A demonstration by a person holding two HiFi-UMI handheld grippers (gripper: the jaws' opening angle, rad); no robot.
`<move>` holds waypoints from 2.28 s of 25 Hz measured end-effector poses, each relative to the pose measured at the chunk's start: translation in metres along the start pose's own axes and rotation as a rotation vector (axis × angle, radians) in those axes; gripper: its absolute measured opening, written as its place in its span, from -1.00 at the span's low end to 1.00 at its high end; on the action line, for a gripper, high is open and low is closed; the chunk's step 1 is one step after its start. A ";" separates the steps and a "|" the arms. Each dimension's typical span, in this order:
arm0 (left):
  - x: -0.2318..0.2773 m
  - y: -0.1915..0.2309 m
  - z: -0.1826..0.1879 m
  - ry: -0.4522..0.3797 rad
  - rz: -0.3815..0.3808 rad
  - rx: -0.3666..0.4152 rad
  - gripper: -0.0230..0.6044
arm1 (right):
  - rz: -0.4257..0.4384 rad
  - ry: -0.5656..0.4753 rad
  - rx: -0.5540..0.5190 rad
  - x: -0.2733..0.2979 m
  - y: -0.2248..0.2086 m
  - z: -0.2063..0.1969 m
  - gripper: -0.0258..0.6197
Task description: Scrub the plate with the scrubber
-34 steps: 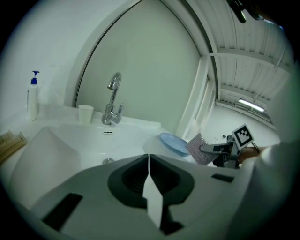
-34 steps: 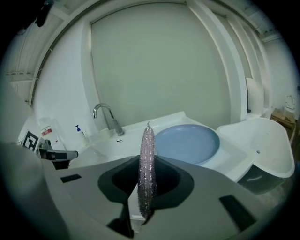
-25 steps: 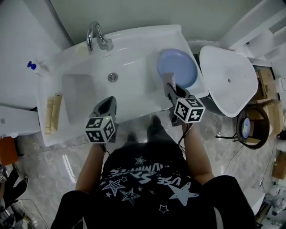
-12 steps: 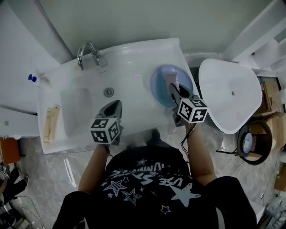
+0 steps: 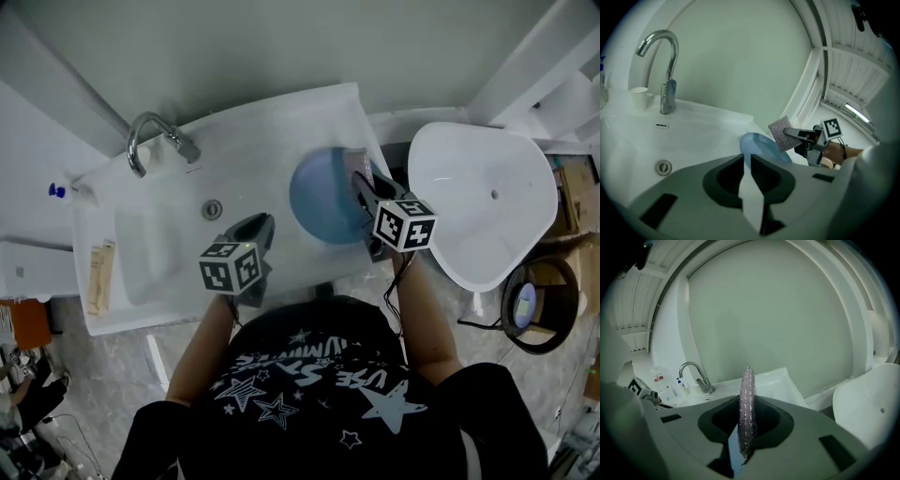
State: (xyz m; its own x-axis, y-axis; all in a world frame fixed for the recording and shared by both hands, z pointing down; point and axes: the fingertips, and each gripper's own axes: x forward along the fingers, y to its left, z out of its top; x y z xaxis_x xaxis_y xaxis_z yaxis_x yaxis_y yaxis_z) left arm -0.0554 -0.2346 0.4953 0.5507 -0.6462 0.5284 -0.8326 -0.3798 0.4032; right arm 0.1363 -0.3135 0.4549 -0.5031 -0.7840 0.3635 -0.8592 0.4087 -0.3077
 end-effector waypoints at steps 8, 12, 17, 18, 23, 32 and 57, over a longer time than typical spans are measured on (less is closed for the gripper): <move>0.051 -0.013 -0.004 0.075 0.002 -0.086 -0.35 | 0.074 0.061 -0.035 0.013 -0.021 0.002 -0.67; 0.073 -0.007 -0.005 0.093 0.053 -0.144 -0.26 | 0.115 0.083 -0.046 0.017 -0.029 0.003 -0.67; 0.093 0.002 -0.011 0.146 0.098 -0.193 -0.25 | 0.131 0.101 -0.039 0.019 -0.041 0.000 -0.67; 0.096 0.003 -0.013 0.156 0.104 -0.203 -0.25 | 0.133 0.104 -0.038 0.019 -0.043 0.000 -0.67; 0.108 0.004 -0.021 0.180 0.109 -0.250 -0.25 | 0.145 0.115 -0.033 0.018 -0.049 -0.005 -0.67; 0.119 0.009 -0.032 0.211 0.142 -0.267 -0.72 | 0.165 0.128 -0.036 0.018 -0.052 -0.010 -0.67; 0.090 0.028 -0.019 0.188 0.008 -0.445 -0.84 | 0.179 0.120 -0.085 0.033 0.026 -0.010 -0.67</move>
State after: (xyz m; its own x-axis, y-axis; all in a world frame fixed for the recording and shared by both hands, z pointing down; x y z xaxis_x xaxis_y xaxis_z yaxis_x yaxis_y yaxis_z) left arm -0.0280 -0.2905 0.5683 0.5800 -0.5015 0.6420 -0.7529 -0.0290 0.6575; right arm 0.0963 -0.3245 0.4680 -0.6513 -0.6362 0.4137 -0.7574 0.5782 -0.3033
